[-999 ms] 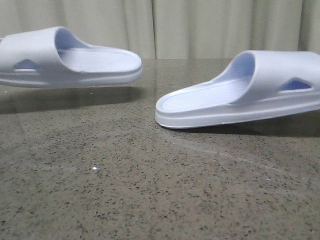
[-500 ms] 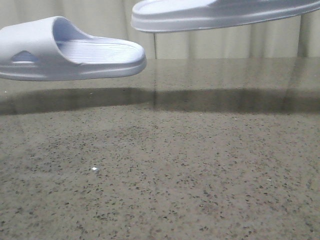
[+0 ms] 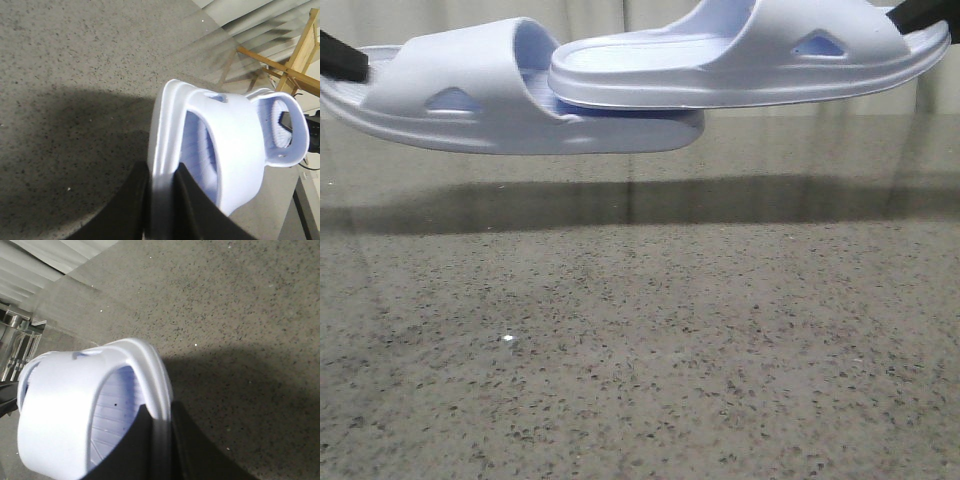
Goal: Insert blue slippers together front up
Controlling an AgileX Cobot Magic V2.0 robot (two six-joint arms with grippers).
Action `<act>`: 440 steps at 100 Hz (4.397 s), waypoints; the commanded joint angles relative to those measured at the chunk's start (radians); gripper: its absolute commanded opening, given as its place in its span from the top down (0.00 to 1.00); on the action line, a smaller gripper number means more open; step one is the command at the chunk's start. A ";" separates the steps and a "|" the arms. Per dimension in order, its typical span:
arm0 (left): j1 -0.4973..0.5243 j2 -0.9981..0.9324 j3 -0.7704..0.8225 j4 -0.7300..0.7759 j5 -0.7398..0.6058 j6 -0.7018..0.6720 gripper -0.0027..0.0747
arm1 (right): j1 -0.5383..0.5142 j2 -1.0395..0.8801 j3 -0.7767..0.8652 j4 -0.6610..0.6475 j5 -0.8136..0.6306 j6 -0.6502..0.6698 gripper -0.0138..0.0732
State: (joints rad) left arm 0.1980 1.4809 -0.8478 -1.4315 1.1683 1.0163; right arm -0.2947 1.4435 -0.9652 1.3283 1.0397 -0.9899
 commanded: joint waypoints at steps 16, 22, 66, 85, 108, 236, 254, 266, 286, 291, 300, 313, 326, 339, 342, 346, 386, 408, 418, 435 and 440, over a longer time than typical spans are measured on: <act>-0.078 -0.036 -0.028 -0.180 0.098 -0.019 0.95 | 0.058 0.037 -0.034 0.095 0.007 -0.085 0.96; -0.100 -0.036 -0.028 -0.191 0.098 -0.020 0.95 | 0.087 0.062 -0.034 0.110 0.005 -0.109 0.96; -0.165 -0.036 -0.028 -0.204 0.098 -0.027 0.95 | 0.267 0.216 -0.106 0.223 0.040 -0.168 0.96; -0.164 -0.036 -0.028 -0.202 0.098 -0.027 0.95 | 0.315 0.218 -0.155 0.220 0.013 -0.168 0.93; -0.086 -0.036 -0.028 -0.173 0.098 -0.017 0.95 | 0.205 0.218 -0.155 0.206 0.146 -0.168 0.59; -0.136 -0.009 -0.134 0.083 -0.274 0.271 0.30 | -0.002 0.152 -0.155 0.152 0.271 -0.108 0.54; -0.108 -0.046 -0.252 0.120 -0.159 0.227 0.46 | -0.002 0.122 -0.155 0.117 0.271 -0.099 0.77; -0.108 -0.110 -0.314 0.184 -0.165 0.188 0.77 | -0.002 0.084 -0.155 0.105 0.268 -0.099 0.94; -0.108 -0.231 -0.325 0.208 -0.256 0.187 0.95 | 0.028 -0.033 -0.148 0.075 0.155 -0.099 0.93; -0.108 -0.264 -0.318 0.217 -0.298 0.185 0.95 | 0.051 -0.082 -0.131 0.051 0.078 -0.099 0.93; -0.118 -0.332 -0.281 0.230 -0.418 0.185 0.95 | 0.119 -0.195 -0.085 0.001 -0.117 -0.099 0.93; -0.197 -0.471 -0.146 0.260 -0.684 0.190 0.95 | 0.299 -0.376 0.050 -0.061 -0.486 -0.099 0.93; -0.327 -0.583 0.011 0.319 -0.937 0.190 0.95 | 0.503 -0.524 0.195 -0.132 -0.792 -0.099 0.93; -0.463 -0.683 0.176 0.386 -1.066 0.190 0.95 | 0.688 -0.636 0.351 -0.157 -0.971 -0.099 0.93; -0.487 -0.701 0.200 0.384 -1.085 0.190 0.95 | 0.718 -0.664 0.386 -0.157 -0.984 -0.099 0.93; -0.518 -0.736 0.245 0.374 -1.107 0.190 0.95 | 0.757 -0.690 0.438 -0.153 -1.002 -0.099 0.93; -0.577 -1.070 0.568 0.174 -1.190 0.190 0.95 | 0.832 -0.943 0.786 -0.067 -1.136 -0.099 0.93; -0.577 -1.123 0.585 0.138 -1.246 0.190 0.95 | 0.832 -0.947 0.835 0.055 -1.110 -0.099 0.93; -0.577 -1.123 0.585 0.128 -1.246 0.190 0.95 | 0.832 -0.947 0.835 0.056 -1.082 -0.099 0.93; -0.577 -1.123 0.586 0.065 -1.244 0.190 0.95 | 0.832 -0.947 0.835 0.056 -1.050 -0.099 0.93; -0.577 -1.123 0.586 0.065 -1.244 0.190 0.95 | 0.832 -0.947 0.835 0.056 -1.050 -0.099 0.93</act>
State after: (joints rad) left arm -0.3707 0.3531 -0.2339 -1.3515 -0.0534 1.2120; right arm 0.5394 0.4972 -0.1039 1.3824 -0.0086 -1.0861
